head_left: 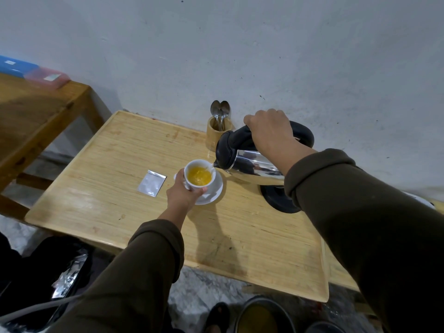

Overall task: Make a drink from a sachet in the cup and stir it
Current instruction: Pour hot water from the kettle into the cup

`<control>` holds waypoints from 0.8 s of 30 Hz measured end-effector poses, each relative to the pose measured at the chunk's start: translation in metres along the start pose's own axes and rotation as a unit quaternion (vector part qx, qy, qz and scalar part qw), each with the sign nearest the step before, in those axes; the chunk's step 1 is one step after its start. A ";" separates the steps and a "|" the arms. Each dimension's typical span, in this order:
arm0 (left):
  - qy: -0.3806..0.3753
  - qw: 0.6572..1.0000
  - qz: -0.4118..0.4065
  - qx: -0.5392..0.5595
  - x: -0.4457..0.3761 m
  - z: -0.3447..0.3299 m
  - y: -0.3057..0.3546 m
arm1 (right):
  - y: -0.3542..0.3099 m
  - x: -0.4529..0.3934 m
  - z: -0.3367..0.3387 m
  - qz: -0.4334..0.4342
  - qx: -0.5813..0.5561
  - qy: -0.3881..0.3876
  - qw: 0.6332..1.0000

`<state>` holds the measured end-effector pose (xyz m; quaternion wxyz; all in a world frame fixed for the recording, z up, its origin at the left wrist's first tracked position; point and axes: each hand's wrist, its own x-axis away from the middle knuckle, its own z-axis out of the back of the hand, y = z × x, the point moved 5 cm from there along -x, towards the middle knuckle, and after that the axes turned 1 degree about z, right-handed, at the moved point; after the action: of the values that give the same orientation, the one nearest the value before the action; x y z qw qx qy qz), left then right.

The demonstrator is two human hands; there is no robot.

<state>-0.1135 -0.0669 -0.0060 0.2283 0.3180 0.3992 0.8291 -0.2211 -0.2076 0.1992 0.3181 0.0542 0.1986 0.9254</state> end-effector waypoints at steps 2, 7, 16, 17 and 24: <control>0.001 1.000 -0.002 0.003 0.000 0.000 0.000 | -0.001 0.000 -0.001 0.001 0.002 0.001 1.000; 0.000 1.000 0.003 0.000 0.000 0.000 0.000 | -0.002 0.002 -0.001 -0.001 -0.009 -0.003 1.000; 0.000 1.000 0.000 -0.007 0.002 0.000 0.001 | 0.000 0.004 0.000 -0.002 -0.025 -0.008 1.000; 0.000 1.000 -0.003 -0.009 0.002 0.000 0.002 | 0.002 0.004 0.000 -0.009 -0.031 -0.013 0.999; -0.011 1.000 0.008 -0.015 0.004 -0.002 0.001 | 0.020 0.009 -0.007 -0.072 -0.117 -0.025 0.990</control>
<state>-0.1182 -0.0660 -0.0046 0.2312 0.3268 0.3816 0.8331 -0.2405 -0.2187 0.2006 0.3934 0.0252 0.0844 0.9152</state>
